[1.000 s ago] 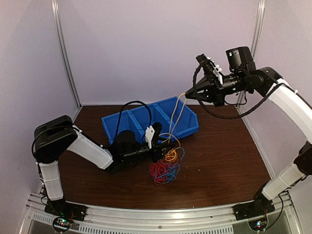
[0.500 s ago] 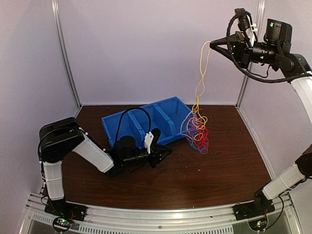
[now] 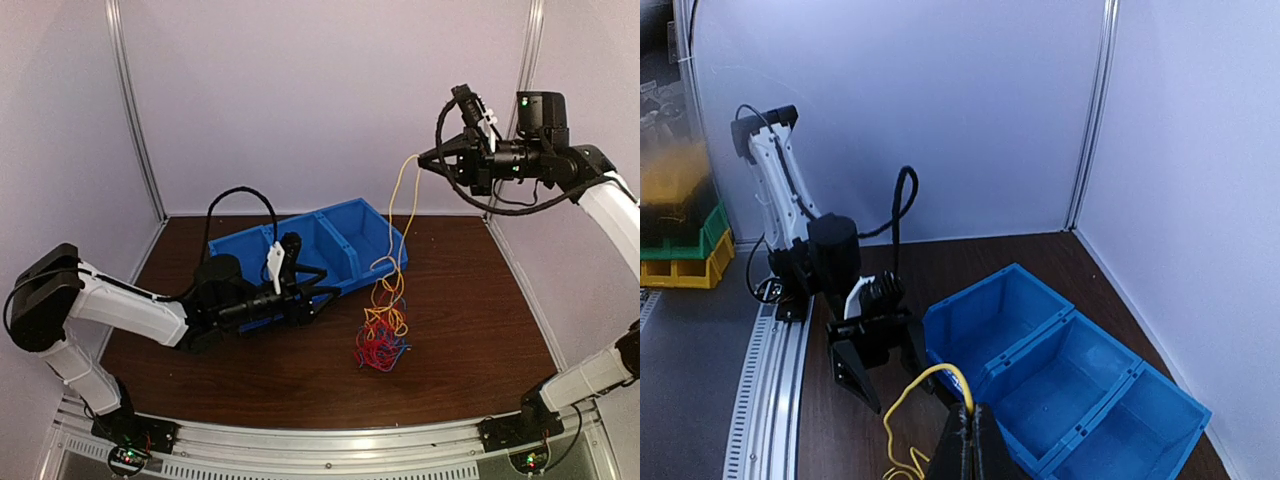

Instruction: Untangle the cables

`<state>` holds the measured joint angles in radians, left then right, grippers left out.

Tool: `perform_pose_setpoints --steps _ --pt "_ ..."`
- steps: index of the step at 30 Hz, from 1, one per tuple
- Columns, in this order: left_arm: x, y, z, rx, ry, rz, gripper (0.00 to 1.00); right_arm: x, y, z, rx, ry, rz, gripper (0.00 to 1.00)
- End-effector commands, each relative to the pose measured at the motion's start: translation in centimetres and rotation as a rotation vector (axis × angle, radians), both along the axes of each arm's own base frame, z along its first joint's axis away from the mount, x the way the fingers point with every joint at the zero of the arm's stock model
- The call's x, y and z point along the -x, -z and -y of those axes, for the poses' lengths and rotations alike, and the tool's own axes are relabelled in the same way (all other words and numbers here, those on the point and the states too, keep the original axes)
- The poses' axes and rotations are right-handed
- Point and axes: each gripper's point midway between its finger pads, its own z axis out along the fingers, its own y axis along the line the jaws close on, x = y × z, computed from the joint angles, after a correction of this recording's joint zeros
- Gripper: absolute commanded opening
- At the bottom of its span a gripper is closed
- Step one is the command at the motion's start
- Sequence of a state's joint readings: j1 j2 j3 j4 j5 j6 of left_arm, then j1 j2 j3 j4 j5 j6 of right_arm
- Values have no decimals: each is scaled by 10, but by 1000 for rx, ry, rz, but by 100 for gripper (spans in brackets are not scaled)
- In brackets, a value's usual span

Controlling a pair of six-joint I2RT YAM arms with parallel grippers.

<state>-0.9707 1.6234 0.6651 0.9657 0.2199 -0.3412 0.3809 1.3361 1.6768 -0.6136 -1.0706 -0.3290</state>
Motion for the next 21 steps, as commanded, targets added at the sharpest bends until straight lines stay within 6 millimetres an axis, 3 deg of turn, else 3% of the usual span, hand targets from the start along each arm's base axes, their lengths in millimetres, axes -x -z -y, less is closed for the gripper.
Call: perform_pose_setpoints --steps 1,5,11,16,21 --pt "-5 -30 5 -55 -13 20 64 -6 46 2 57 27 -39 0" --pt "-11 -60 10 -33 -25 52 69 -7 84 -1 94 16 -94 0" --pt "-14 -83 35 -7 39 82 69 -3 108 -14 114 -13 -137 0" --pt "-18 -90 57 7 97 107 69 4 114 -27 124 -51 -146 0" --pt "-22 -88 72 26 126 119 64 10 101 -36 114 -85 -139 0"
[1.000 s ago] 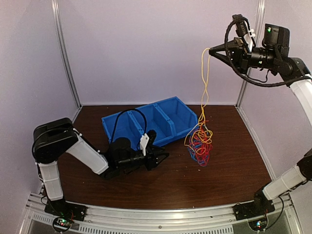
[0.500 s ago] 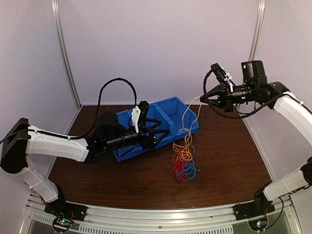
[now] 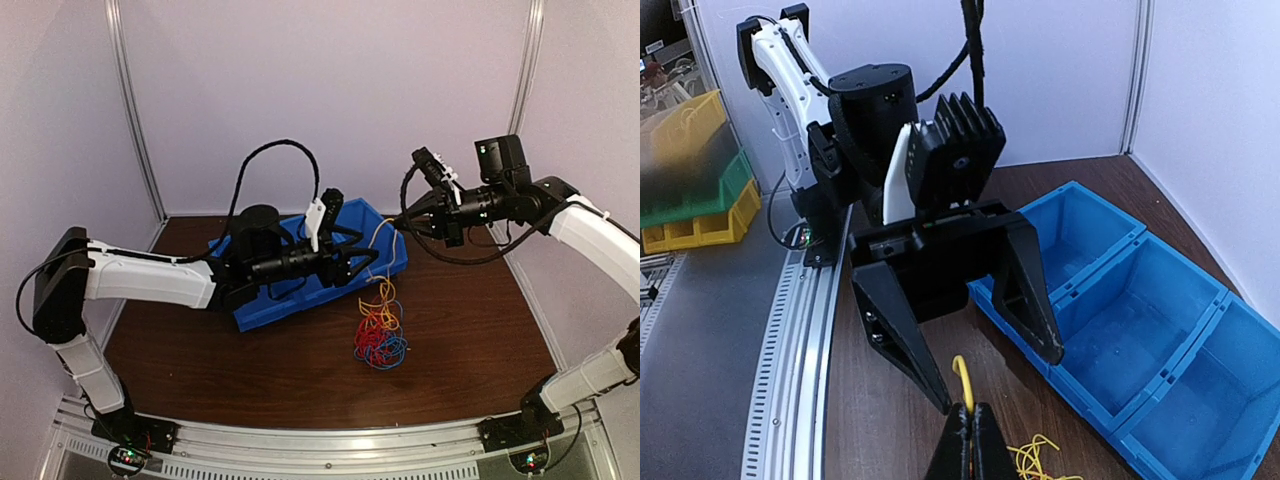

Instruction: Untangle the cables

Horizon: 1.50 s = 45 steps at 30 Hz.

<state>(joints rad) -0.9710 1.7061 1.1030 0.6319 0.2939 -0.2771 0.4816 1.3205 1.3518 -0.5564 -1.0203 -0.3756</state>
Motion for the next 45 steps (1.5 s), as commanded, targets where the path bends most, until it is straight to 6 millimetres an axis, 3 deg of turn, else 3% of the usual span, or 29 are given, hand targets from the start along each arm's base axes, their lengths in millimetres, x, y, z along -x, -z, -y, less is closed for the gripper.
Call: perform_pose_setpoints --steps 1,5,12,18,23,27,35,37,40,43,45 --pt "5 -9 14 35 66 48 63 1 -16 -8 -23 -23 37 0" --pt "8 -9 16 58 87 46 51 -1 -18 -9 -20 -15 47 0" --pt "19 -10 18 85 153 67 53 -4 -10 -12 -27 -24 20 0" --pt "19 -15 28 107 184 84 51 -8 -18 -15 -40 -23 17 0" --pt "15 -13 38 105 189 82 44 -11 -16 -16 -36 -14 16 0" --pt "12 -12 40 105 176 81 27 -11 -15 -16 -37 -16 13 0" --pt "7 -14 39 100 151 73 5 -10 -13 -15 -33 -14 0 0" --pt "6 -20 35 99 129 72 3 -11 -12 -8 -35 -8 -11 15" --pt "7 -29 21 94 82 70 0 -25 -7 20 -78 67 -35 36" --pt "10 -36 7 94 54 51 0 -30 33 30 -41 121 -62 52" --pt "11 -38 -3 108 26 16 0 -27 71 26 -12 103 -100 55"
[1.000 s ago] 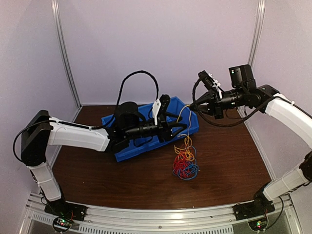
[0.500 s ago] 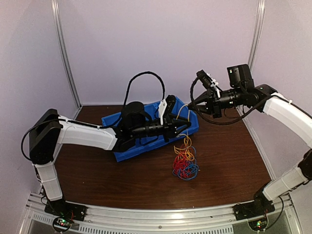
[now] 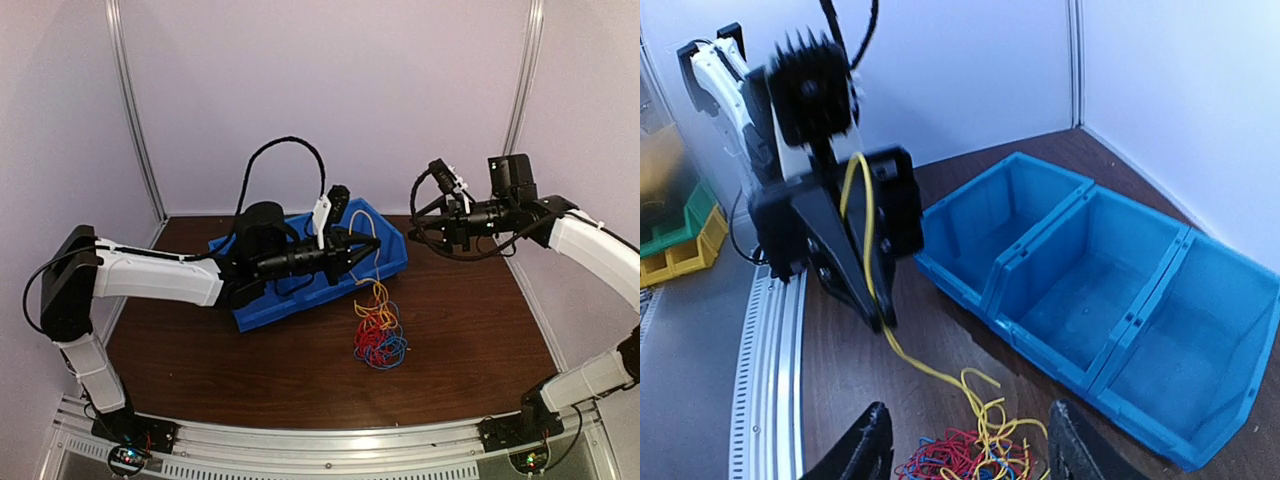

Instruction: Untangle the cables

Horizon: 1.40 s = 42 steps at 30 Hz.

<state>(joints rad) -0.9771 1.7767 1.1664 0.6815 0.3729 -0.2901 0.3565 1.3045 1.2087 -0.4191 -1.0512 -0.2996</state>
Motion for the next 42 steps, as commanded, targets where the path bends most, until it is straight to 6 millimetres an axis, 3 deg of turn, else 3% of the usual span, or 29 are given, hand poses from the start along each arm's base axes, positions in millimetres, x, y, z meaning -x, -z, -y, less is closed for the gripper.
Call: perform_pose_setpoints --steps 1,5,10,20,26,28,33,35,41,42 --pt "5 -34 -27 82 -69 -17 0 3 58 -7 29 -12 -46 57" --pt "4 -26 -44 92 -127 -79 0 -2 109 -19 120 -20 -60 59" --pt "7 -32 -64 100 -181 -90 0 -12 149 -39 183 -22 -99 59" --pt "12 -40 -84 76 -228 -96 0 6 192 -93 264 -144 -96 71" --pt "11 -39 -91 85 -251 -107 0 7 228 -114 343 -134 -74 72" --pt "12 -40 -92 90 -254 -109 0 5 238 -117 366 -111 -78 63" --pt "11 -45 -98 96 -275 -100 0 4 249 -114 387 -93 -85 14" --pt "11 -50 -101 100 -285 -92 0 5 249 -109 400 -83 -72 0" --pt "8 -73 -119 67 -364 -18 0 8 255 -76 490 -58 -80 0" --pt "8 -86 -127 72 -395 10 0 6 258 -66 508 -46 -94 0"
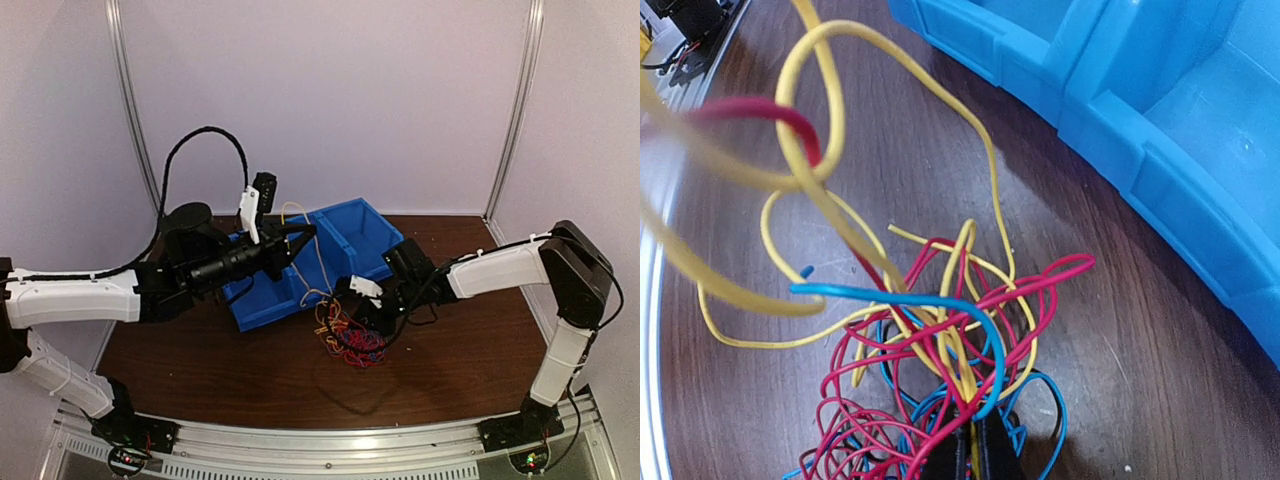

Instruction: Untangle the cables

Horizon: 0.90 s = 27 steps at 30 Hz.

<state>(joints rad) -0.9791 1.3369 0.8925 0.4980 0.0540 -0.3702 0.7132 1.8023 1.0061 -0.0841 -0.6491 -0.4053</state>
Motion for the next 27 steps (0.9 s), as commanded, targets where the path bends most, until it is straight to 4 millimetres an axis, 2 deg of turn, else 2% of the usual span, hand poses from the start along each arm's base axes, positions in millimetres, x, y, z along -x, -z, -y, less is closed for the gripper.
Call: perform_pose_setpoints --steps 1,7,10,14,19,23,27 --pt "0 -64 -29 18 -110 142 0 -7 7 44 102 62 -5 0" --pt "11 -156 -81 26 -265 323 0 -36 7 124 155 218 2 0" --pt "17 -185 -105 31 -328 383 0 -46 6 159 173 289 4 0" --pt "21 -199 -124 27 -383 426 0 -50 3 191 182 356 16 0" --pt "27 -202 -133 16 -385 431 0 -53 11 219 202 441 -3 0" --pt "33 -217 -158 6 -454 464 0 -59 18 239 212 510 -20 0" --pt "43 -249 -192 12 -540 515 0 -70 19 261 231 597 -14 0"
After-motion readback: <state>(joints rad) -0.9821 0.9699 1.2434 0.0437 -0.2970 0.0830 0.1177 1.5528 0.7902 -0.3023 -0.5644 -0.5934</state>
